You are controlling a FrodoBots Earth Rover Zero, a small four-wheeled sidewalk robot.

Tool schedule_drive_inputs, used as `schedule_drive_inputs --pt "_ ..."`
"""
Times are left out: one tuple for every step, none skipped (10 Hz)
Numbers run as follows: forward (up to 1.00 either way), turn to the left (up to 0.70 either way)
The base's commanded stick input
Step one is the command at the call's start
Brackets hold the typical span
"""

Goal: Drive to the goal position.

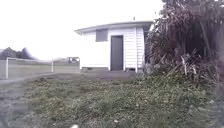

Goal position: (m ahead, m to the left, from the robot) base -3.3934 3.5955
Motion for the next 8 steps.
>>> schedule_drive_inputs --pt "0.00 0.00" --pt "0.00 0.00" --pt "0.02 0.00" --pt "0.02 0.00" --pt "0.01 0.00" --pt "0.00 0.00" --pt "0.00 0.00" --pt "0.01 0.00"
